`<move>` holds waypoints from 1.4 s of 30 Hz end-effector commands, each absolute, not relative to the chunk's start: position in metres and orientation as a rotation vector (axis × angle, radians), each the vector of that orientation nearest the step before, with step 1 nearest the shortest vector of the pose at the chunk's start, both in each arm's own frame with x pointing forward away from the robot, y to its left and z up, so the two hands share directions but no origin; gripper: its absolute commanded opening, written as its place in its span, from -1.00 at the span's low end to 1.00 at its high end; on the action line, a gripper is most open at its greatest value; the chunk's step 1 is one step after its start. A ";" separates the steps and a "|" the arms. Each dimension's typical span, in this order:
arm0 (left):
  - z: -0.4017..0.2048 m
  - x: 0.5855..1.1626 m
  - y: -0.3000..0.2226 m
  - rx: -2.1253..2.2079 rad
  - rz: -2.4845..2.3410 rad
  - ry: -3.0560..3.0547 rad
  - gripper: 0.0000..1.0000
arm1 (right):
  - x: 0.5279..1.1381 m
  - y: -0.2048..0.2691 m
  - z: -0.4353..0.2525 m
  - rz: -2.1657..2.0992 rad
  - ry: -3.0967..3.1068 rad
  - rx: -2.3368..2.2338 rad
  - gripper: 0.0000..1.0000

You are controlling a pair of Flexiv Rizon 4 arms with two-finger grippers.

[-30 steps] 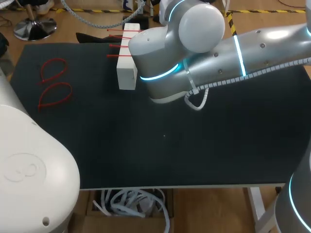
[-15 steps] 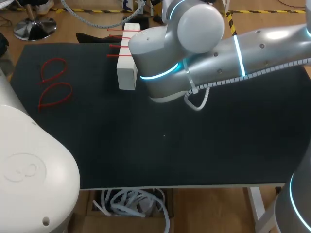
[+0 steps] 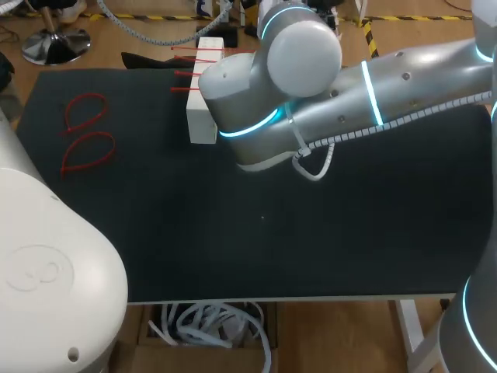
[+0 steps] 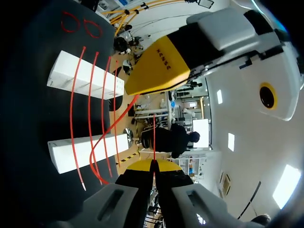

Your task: Grab the tape and strap the tape.

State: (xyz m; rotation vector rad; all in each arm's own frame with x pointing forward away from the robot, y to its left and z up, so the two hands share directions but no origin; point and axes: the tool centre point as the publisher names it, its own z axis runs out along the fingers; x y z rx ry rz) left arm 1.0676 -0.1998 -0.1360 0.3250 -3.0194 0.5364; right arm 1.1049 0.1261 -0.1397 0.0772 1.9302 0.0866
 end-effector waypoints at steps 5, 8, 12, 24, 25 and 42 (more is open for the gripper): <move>-0.135 1.067 -0.200 0.327 0.530 -3.020 -1.00 | 1.105 0.137 -0.143 0.065 1.924 0.078 -1.00; -0.135 1.067 -0.200 0.327 0.530 -3.020 -1.00 | 1.103 0.139 -0.144 0.062 1.925 0.074 -1.00; -0.135 1.067 -0.200 0.327 0.530 -3.020 -1.00 | 1.103 0.139 -0.145 0.058 1.926 0.076 -1.00; -0.135 1.067 -0.200 0.327 0.530 -3.020 -1.00 | 1.102 0.138 -0.138 0.006 1.854 0.070 -1.00; -0.135 1.067 -0.200 0.327 0.530 -3.020 -1.00 | 1.102 0.138 -0.138 -0.001 1.855 0.074 -1.00; -0.135 1.067 -0.200 0.327 0.530 -3.020 -1.00 | 1.098 0.142 -0.138 -0.012 1.847 0.070 -1.00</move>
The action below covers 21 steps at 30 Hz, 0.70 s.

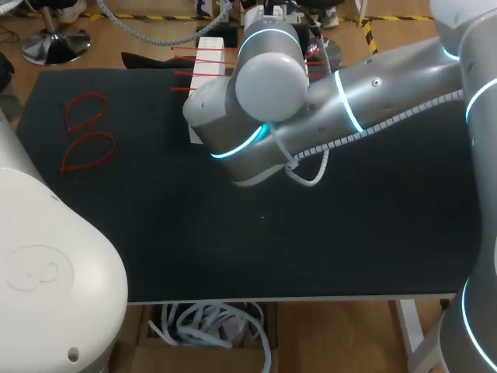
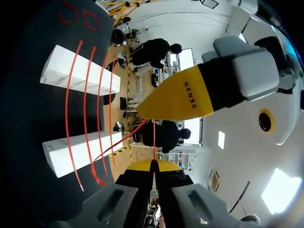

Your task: Grab the tape and strap the tape.

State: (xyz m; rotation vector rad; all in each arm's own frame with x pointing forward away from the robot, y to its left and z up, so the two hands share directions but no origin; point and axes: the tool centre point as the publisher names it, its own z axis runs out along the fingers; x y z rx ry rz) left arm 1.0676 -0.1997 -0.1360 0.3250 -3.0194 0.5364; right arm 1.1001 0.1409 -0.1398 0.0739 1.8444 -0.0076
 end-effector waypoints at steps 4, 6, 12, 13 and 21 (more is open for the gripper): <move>-0.135 1.067 -0.200 0.327 0.530 -3.020 -1.00 | 1.097 0.143 -0.137 -0.017 1.845 0.071 -1.00; -0.135 1.067 -0.200 0.327 0.530 -3.020 -1.00 | 1.096 0.141 -0.137 -0.024 1.843 0.073 -1.00; -0.135 1.067 -0.200 0.327 0.530 -3.020 -1.00 | 1.094 0.140 -0.137 -0.042 1.839 0.084 -1.00; -0.135 1.067 -0.200 0.327 0.530 -3.020 -1.00 | 1.094 0.140 -0.137 -0.044 1.837 0.088 -1.00; -0.135 1.067 -0.200 0.327 0.530 -3.020 -1.00 | 1.098 0.139 -0.137 -0.057 1.836 0.104 -1.00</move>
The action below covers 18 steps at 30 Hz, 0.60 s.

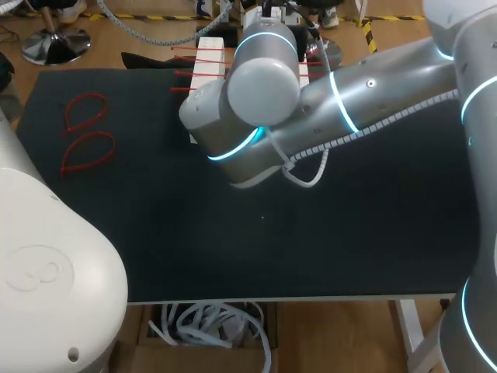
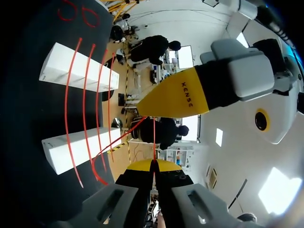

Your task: Grab the tape and strap the tape.

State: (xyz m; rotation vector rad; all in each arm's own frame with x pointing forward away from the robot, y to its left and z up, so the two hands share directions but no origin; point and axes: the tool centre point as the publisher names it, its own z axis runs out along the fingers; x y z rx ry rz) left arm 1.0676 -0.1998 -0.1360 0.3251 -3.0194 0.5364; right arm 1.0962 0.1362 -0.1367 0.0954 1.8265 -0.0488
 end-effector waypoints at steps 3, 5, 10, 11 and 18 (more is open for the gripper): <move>-0.135 1.067 -0.200 0.327 0.530 -3.020 -1.00 | 1.099 0.139 -0.138 -0.062 1.840 0.108 -1.00; -0.135 1.067 -0.200 0.327 0.530 -3.020 -1.00 | 1.098 0.140 -0.139 -0.062 1.843 0.109 -1.00; -0.135 1.067 -0.200 0.327 0.530 -3.020 -1.00 | 1.097 0.142 -0.139 -0.059 1.844 0.109 -1.00; -0.135 1.067 -0.200 0.327 0.530 -3.020 -1.00 | 1.096 0.143 -0.139 -0.059 1.844 0.109 -1.00; -0.135 1.067 -0.200 0.327 0.530 -3.020 -1.00 | 1.093 0.145 -0.138 -0.058 1.842 0.103 -1.00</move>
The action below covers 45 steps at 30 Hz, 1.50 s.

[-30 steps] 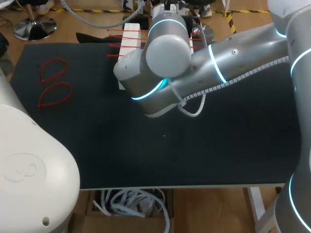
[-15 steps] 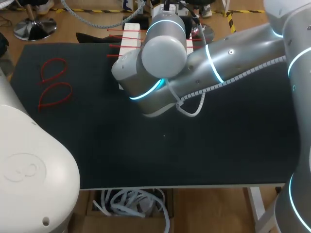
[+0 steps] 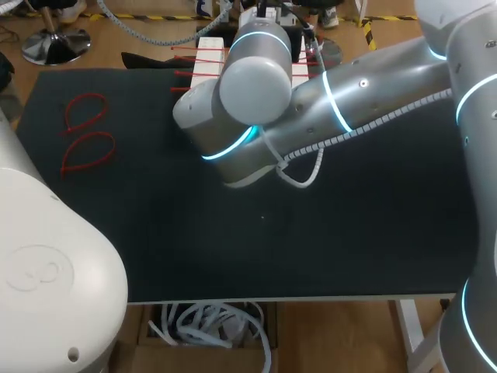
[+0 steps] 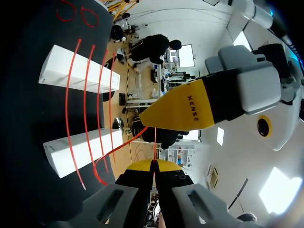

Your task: Grab the tape and strap the tape.

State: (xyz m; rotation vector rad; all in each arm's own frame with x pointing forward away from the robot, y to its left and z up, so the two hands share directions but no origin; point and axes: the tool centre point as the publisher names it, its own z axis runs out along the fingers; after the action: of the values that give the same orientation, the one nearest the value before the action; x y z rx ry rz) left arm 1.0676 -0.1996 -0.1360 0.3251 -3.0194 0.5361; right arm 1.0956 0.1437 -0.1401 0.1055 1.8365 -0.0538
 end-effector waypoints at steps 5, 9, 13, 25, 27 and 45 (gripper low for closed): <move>-0.135 1.067 -0.200 0.327 0.530 -3.020 -1.00 | 1.091 0.144 -0.138 -0.067 1.838 0.105 -1.00; -0.135 1.067 -0.200 0.327 0.530 -3.020 -1.00 | 1.092 0.142 -0.134 -0.082 1.825 0.109 -1.00; -0.135 1.067 -0.200 0.327 0.530 -3.020 -1.00 | 1.091 0.142 -0.133 -0.093 1.814 0.105 -1.00; -0.135 1.067 -0.200 0.327 0.530 -3.020 -1.00 | 1.096 0.143 -0.131 -0.120 1.800 0.101 -1.00; -0.135 1.067 -0.200 0.327 0.530 -3.020 -1.00 | 1.096 0.144 -0.131 -0.121 1.800 0.099 -1.00; -0.135 1.067 -0.200 0.327 0.530 -3.020 -1.00 | 1.095 0.139 -0.129 -0.128 1.796 0.094 -1.00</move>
State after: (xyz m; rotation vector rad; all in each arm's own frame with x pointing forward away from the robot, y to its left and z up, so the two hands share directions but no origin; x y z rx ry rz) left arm 1.0676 -0.1997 -0.1360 0.3250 -3.0193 0.5362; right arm 1.0957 0.1400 -0.1312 0.0973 1.7899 -0.1271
